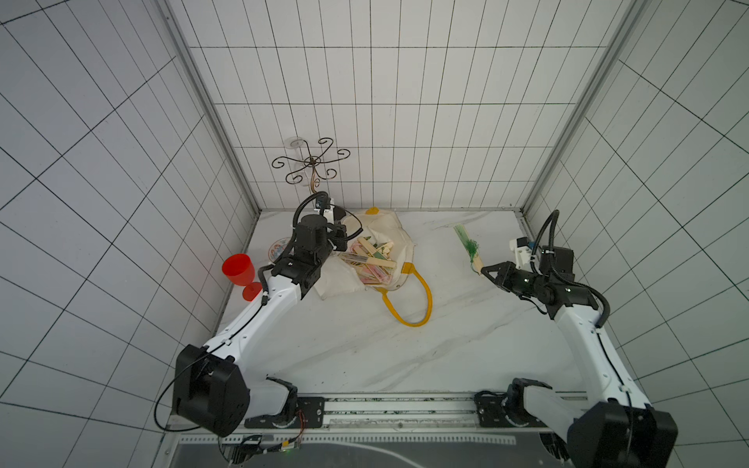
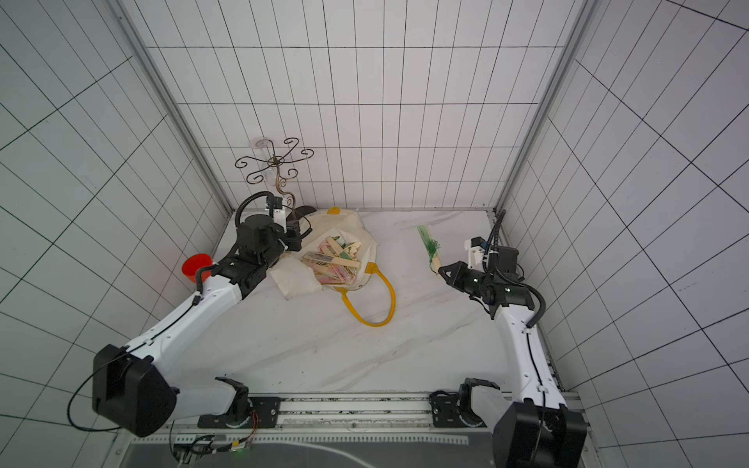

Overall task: Take out the folding fans from the tote bags
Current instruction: Place the folding fan at the center of the board.

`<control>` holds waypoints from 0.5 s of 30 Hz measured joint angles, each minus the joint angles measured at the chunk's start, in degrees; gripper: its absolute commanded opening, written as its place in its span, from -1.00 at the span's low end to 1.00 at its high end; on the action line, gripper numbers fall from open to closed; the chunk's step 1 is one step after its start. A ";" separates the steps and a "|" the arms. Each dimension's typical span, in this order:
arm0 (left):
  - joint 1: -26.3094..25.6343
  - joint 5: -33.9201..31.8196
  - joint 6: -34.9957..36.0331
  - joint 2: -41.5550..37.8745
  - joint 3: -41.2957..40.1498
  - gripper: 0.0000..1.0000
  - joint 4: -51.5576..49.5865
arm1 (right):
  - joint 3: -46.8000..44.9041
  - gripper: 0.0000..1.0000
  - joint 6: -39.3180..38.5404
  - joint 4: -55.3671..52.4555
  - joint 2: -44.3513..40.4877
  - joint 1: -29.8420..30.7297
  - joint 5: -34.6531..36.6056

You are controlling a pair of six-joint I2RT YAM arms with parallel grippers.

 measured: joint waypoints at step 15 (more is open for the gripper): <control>0.00 7.32 0.92 -0.76 -3.04 -1.00 2.56 | -3.48 -1.00 4.66 15.19 8.59 1.53 7.13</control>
